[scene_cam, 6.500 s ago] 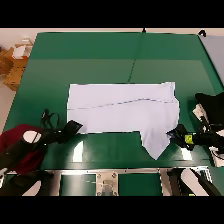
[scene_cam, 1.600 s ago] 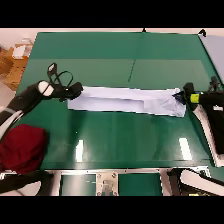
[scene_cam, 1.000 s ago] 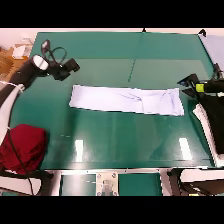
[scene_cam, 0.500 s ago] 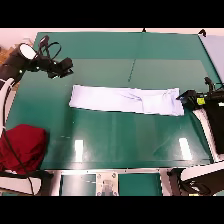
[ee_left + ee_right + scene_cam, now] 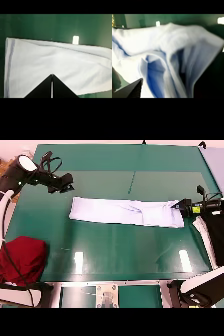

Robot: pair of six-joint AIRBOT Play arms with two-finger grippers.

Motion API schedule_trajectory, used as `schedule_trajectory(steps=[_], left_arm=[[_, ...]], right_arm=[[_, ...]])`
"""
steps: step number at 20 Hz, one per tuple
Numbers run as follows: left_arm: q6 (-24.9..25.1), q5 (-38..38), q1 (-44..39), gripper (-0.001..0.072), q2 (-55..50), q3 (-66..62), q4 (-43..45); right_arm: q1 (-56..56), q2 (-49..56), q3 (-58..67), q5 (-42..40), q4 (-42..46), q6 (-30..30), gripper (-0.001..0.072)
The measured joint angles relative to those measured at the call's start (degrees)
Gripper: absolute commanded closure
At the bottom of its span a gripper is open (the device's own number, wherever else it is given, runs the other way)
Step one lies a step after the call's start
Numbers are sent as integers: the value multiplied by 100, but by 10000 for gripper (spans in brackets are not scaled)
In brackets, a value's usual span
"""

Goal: Fold the shirts.

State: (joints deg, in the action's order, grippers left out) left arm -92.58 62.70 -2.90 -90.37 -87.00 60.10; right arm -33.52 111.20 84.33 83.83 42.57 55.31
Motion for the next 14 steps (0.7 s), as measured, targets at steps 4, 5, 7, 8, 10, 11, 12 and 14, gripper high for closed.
schedule_trajectory(steps=[4,5,7,8,10,11,12,14], left_arm=[[50,20,-105,684,0,0,-57],[98,24,-170,684,0,0,-76],[184,2,-358,684,-7,2,-101],[219,-44,-483,685,-20,2,-127],[365,-177,-820,684,-98,2,-168],[450,-321,-1027,685,-168,2,-173],[531,-518,-1261,685,-264,2,-184],[632,-1016,-1749,684,-514,2,-214]], right_arm=[[308,116,249,83,411,7,134],[354,133,280,63,575,48,357],[400,179,313,68,763,140,662],[435,179,350,79,863,160,694],[452,181,439,79,907,258,695],[472,179,501,50,935,302,695],[490,179,575,48,949,380,695],[553,160,741,157,981,531,695]])
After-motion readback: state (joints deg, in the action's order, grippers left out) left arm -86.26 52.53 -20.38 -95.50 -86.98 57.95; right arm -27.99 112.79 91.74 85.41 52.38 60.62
